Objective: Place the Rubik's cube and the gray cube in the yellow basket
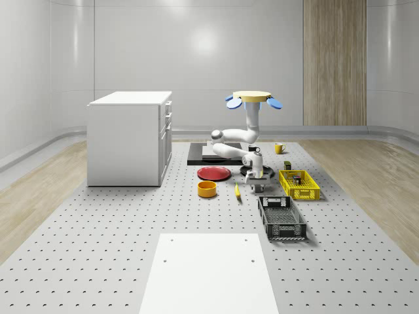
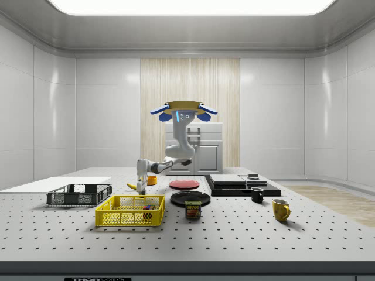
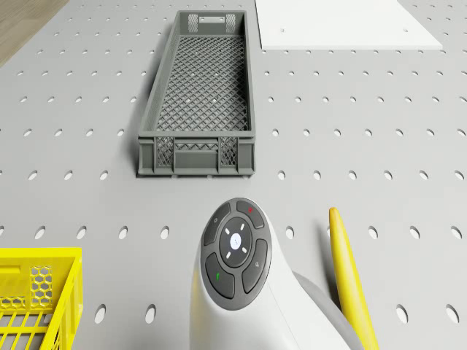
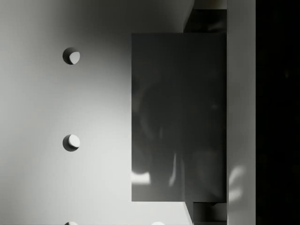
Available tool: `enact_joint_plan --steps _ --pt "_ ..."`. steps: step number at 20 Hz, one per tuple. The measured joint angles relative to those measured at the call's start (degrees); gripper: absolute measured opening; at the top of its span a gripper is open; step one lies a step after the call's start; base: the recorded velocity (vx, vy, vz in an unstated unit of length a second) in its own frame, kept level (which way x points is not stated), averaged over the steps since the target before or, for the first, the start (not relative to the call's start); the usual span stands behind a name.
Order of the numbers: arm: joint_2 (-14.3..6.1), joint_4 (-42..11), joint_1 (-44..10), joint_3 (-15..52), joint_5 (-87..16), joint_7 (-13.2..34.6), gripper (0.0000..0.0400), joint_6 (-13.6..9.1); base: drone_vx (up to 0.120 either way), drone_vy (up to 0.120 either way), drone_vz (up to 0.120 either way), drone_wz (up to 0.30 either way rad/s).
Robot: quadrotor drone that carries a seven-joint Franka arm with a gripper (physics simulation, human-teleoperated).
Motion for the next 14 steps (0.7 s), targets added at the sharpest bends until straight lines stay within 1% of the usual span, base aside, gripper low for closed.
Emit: enact_joint_plan --steps 4,5,7,9,11,14 --pt "0.12 -0.17 0.33 -0.15 -0.20 -0.16 0.0400 -0.14 0.000 0.000 0.000 0.000" --pt "0.16 -0.19 0.39 -0.17 -0.24 -0.19 0.0388 -0.19 0.000 0.000 0.000 0.000" --pt "0.25 -0.23 0.49 -0.21 -0.30 -0.25 0.0334 -0.28 0.000 0.000 0.000 0.000" --pt "0.35 -0.25 0.58 -0.24 -0.36 -0.30 0.0301 -0.37 0.000 0.000 0.000 0.000" --pt "0.45 -0.28 0.65 -0.26 -0.42 -0.35 0.0281 -0.46 0.000 0.000 0.000 0.000" --pt "0.59 -0.30 0.75 -0.29 -0.50 -0.41 0.0265 -0.60 0.000 0.000 0.000 0.000"
